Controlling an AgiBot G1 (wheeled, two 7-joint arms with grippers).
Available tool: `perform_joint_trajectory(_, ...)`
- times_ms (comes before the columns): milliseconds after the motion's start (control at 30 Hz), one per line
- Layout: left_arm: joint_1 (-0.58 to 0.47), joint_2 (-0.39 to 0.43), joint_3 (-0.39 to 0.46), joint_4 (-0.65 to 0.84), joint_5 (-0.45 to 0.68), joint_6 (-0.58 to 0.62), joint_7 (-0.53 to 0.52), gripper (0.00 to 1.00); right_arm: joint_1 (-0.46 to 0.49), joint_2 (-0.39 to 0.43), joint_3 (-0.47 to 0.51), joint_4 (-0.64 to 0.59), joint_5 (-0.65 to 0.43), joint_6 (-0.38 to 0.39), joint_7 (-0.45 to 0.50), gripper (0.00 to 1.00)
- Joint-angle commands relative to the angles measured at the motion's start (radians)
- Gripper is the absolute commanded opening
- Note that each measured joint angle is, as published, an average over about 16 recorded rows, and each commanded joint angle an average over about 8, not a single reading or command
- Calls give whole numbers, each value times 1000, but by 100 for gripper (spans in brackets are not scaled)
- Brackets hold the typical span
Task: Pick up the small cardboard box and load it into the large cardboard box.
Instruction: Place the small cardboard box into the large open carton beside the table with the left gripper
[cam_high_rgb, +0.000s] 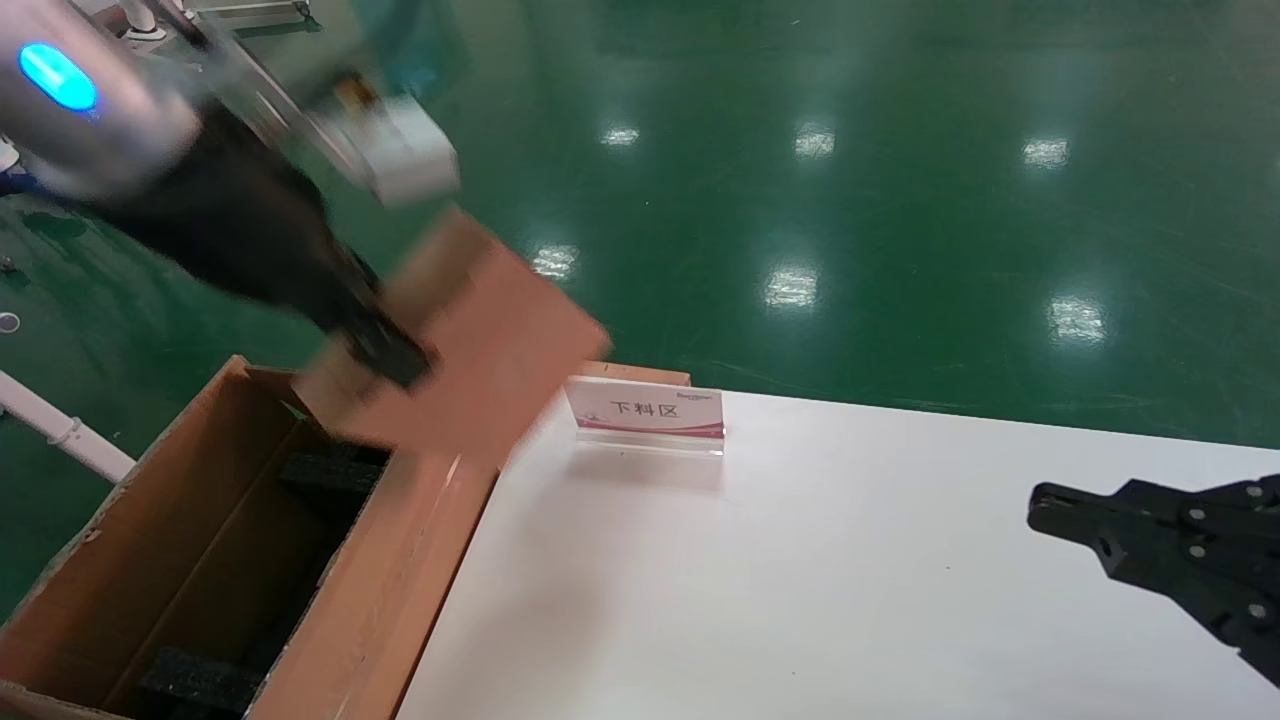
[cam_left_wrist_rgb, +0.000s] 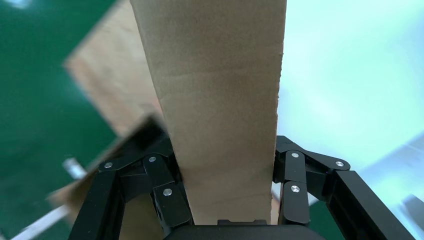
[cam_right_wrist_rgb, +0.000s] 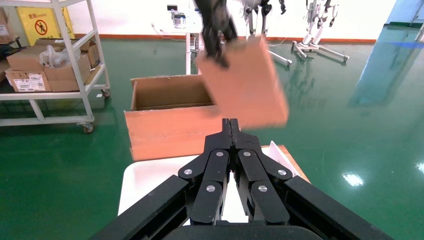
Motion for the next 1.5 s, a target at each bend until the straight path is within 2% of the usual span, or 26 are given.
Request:
perform_joint_trajectory(33, -52, -1, -14, 22, 11, 28, 8, 0, 0, 0, 0, 0, 0, 0, 0, 0)
perform_joint_trajectory(100, -96, 0, -6, 48, 20, 44, 18, 0, 0, 0, 0, 0, 0, 0, 0, 3)
perform_joint_trajectory(200, -154, 8, 33, 81, 31, 57, 36, 0, 0, 0, 0, 0, 0, 0, 0, 41)
perform_joint_trajectory(333, -217, 31, 126, 119, 38, 65, 66, 0, 0, 0, -1, 0, 0, 0, 0, 91)
perform_joint_trajectory(367, -228, 38, 153, 130, 37, 67, 75, 0, 0, 0, -1, 0, 1, 0, 0, 100)
perform_joint_trajectory(633, -291, 92, 383, 235, -1, 92, 156, 0, 0, 1, -1, 0, 1, 1, -1, 100)
perform_joint_trajectory(833, -335, 105, 568, 276, -117, 127, 209, 0, 0, 1, -2, 0, 1, 1, -1, 100)
perform_joint_trajectory(1133, -342, 152, 816, 335, -250, 121, 288, 0, 0, 1, -2, 0, 1, 1, -1, 100)
perform_joint_trajectory(1333, -298, 144, 920, 362, -321, 89, 327, 0, 1, 1, -3, 0, 2, 1, -1, 100)
perform_joint_trajectory(1500, -235, 111, 930, 401, -342, 51, 341, 0, 1, 1, -3, 0, 2, 1, -1, 100)
